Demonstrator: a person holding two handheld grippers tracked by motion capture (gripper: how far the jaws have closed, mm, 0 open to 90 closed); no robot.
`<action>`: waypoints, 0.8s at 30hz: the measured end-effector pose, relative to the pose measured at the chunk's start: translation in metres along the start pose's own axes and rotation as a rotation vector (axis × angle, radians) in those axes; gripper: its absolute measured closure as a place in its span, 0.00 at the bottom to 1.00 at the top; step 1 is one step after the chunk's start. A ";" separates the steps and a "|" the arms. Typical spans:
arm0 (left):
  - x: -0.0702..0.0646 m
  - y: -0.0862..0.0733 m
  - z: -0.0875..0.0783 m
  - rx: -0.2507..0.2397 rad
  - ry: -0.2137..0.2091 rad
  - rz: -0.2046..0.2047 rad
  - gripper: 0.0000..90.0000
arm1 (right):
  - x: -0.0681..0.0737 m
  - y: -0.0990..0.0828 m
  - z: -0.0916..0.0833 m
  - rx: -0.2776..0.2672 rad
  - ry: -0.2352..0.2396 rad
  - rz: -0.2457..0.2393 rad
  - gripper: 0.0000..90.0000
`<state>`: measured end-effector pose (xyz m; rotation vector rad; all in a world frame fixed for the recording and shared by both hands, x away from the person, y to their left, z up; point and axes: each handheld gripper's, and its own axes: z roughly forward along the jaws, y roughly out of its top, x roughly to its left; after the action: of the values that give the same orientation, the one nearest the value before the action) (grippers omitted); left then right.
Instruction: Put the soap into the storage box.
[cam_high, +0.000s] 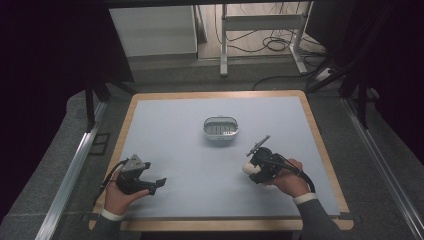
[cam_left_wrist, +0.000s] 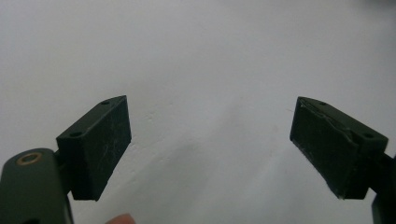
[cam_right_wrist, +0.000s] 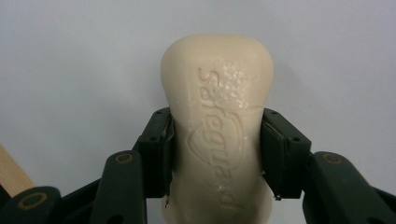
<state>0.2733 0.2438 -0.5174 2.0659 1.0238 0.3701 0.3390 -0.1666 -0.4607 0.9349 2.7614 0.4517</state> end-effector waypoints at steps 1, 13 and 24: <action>0.000 0.000 0.000 -0.001 0.000 -0.002 0.14 | 0.000 0.000 0.000 0.000 0.000 0.000 0.55; 0.001 0.000 0.000 0.001 0.001 -0.001 0.14 | -0.009 0.013 -0.008 -0.029 -0.010 -0.013 0.55; 0.001 0.000 0.000 0.000 -0.001 -0.001 0.14 | -0.012 0.028 -0.016 -0.040 -0.018 -0.033 0.55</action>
<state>0.2735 0.2443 -0.5177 2.0649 1.0239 0.3686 0.3602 -0.1564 -0.4354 0.8781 2.7365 0.4884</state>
